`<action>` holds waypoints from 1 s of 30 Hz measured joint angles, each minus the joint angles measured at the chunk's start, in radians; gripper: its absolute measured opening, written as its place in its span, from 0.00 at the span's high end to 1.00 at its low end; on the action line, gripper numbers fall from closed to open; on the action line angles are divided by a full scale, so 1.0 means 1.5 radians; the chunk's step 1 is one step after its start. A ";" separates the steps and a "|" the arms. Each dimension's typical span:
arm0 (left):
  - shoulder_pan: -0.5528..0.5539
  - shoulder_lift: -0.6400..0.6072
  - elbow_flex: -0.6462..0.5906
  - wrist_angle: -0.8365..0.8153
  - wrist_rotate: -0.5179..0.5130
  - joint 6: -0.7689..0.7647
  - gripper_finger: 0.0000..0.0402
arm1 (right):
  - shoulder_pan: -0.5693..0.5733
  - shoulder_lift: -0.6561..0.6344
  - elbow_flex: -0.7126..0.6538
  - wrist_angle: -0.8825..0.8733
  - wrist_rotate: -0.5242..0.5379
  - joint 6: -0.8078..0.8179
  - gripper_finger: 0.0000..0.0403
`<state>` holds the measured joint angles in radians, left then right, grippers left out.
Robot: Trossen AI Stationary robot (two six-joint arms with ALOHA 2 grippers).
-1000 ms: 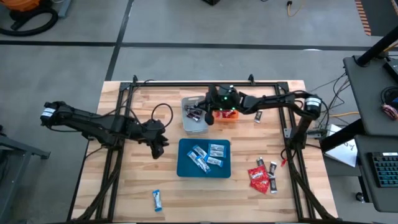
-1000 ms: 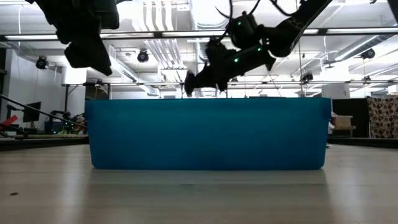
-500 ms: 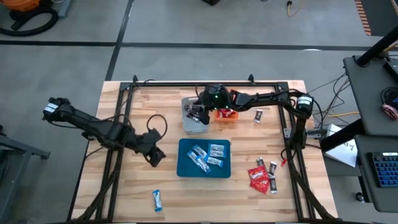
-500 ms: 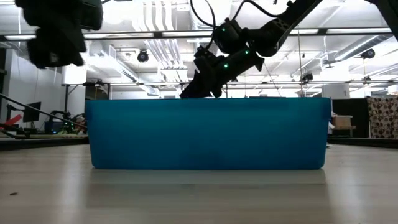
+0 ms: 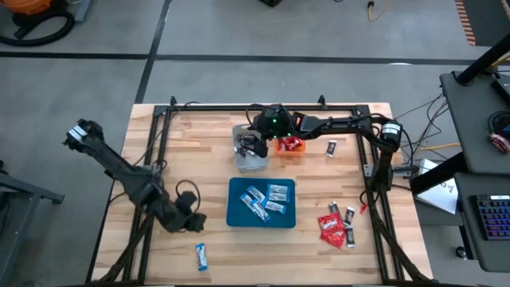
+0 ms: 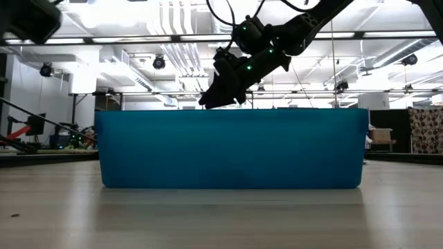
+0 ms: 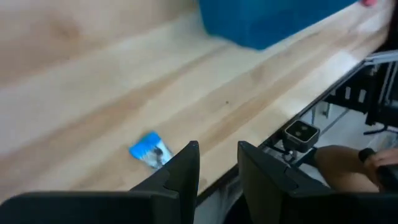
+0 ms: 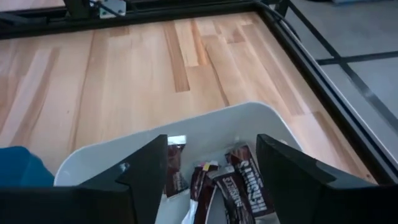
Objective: Sort candy
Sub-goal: Put the white chocolate bar into the blue bin
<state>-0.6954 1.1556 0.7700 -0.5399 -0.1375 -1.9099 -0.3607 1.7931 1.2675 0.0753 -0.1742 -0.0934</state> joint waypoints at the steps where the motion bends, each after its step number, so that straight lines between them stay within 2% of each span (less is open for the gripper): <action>1: -0.011 0.016 0.000 0.017 -0.004 -0.027 0.77 | 0.000 0.000 0.000 -0.001 0.000 -0.003 0.41; 7: -0.037 0.125 0.024 0.090 -0.012 -0.124 0.77 | 0.000 -0.001 -0.004 0.001 -0.001 -0.012 0.38; 10: -0.040 0.184 0.070 0.077 0.022 -0.130 0.77 | 0.001 -0.001 -0.005 -0.001 -0.006 -0.016 0.38; 13: -0.044 0.241 0.135 0.007 0.046 -0.139 0.77 | 0.001 -0.001 -0.005 -0.011 -0.007 -0.021 0.38; 18: -0.046 0.322 0.256 -0.183 0.083 -0.142 0.77 | 0.002 -0.001 -0.006 -0.013 -0.007 -0.021 0.37; 21: -0.055 0.361 0.318 -0.269 0.079 -0.144 0.75 | 0.007 -0.001 -0.006 -0.015 -0.009 -0.020 0.37; 25: -0.063 0.394 0.361 -0.296 0.069 -0.134 0.69 | 0.015 -0.001 -0.003 -0.035 -0.009 -0.020 0.37; 30: -0.077 0.416 0.356 -0.283 0.068 -0.142 0.57 | 0.018 -0.009 -0.001 -0.088 -0.009 -0.017 0.37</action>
<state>-0.8104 1.7789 1.3041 -0.9639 -0.0349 -2.1230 -0.3332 1.7797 1.2667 -0.0565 -0.1871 -0.1189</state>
